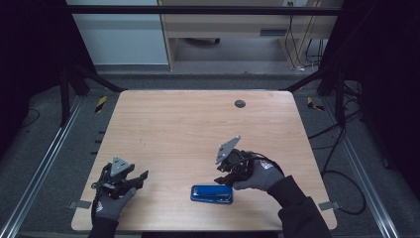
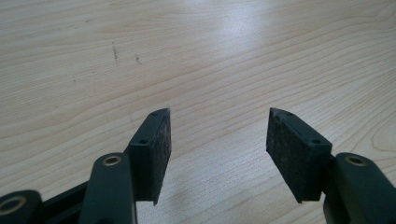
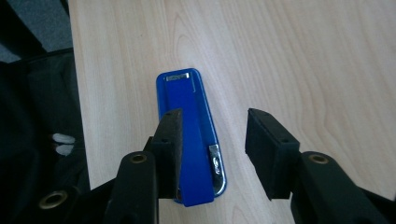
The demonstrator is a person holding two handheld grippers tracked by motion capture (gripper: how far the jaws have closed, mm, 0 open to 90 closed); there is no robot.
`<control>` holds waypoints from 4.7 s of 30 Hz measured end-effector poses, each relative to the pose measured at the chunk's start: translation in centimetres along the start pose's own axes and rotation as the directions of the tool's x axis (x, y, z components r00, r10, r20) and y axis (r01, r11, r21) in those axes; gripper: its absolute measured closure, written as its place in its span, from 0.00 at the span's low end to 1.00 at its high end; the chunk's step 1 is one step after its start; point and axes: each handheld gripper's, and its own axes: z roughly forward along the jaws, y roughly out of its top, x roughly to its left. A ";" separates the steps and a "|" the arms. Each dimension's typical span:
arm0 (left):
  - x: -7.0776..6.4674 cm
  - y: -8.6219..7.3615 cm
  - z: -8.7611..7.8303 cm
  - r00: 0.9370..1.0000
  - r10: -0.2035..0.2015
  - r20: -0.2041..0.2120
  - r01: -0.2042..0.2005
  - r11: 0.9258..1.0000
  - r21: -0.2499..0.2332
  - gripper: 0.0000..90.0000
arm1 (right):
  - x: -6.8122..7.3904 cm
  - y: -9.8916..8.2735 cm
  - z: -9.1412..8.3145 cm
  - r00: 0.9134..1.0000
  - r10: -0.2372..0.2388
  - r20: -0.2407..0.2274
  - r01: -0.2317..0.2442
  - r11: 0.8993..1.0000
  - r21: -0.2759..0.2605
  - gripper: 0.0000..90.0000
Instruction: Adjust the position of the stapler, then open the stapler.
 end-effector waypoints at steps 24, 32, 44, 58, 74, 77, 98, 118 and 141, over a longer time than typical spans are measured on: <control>-0.2 0.0 0.3 1.000 0.021 -0.001 -0.021 1.000 0.014 0.44 | 0.5 -2.2 5.2 0.996 -0.060 -0.073 0.063 0.997 0.048 0.62; -0.2 0.0 0.4 1.000 0.021 -0.001 -0.021 1.000 0.024 0.44 | 0.5 -2.5 6.3 0.993 -0.073 -0.092 0.080 0.994 0.075 0.68; -0.2 0.0 0.5 1.000 0.025 0.003 -0.025 0.999 0.029 0.44 | 0.5 -2.1 7.4 0.990 -0.101 -0.100 0.112 0.988 0.106 0.72; -0.1 0.0 0.5 1.000 0.025 0.001 -0.025 0.999 0.029 0.44 | 0.4 -2.0 7.2 0.983 -0.154 -0.099 0.165 0.980 0.111 0.73; -0.2 0.0 0.6 1.000 0.028 0.002 -0.028 0.999 0.033 0.44 | 0.1 -2.8 6.7 0.975 -0.184 -0.128 0.196 0.976 0.094 0.73; -0.3 0.0 0.5 1.000 0.027 0.002 -0.027 0.999 0.029 0.44 | 0.3 -3.0 6.8 0.978 -0.177 -0.111 0.186 0.979 0.079 0.72; -2.1 1.2 0.1 0.996 0.066 0.060 -0.066 0.998 0.004 0.46 | 0.8 -7.0 0.4 0.969 0.199 0.146 -0.132 0.919 -0.372 0.72; -7.4 6.9 0.2 0.963 0.209 0.171 -0.203 0.978 -0.050 0.47 | 2.2 -11.5 -1.1 0.884 0.424 0.195 -0.285 0.821 -0.494 1.00; -12.9 10.3 2.0 0.893 0.326 0.310 -0.324 0.944 -0.059 0.52 | 5.4 -13.6 0.3 0.891 0.424 0.162 -0.313 0.833 -0.456 1.00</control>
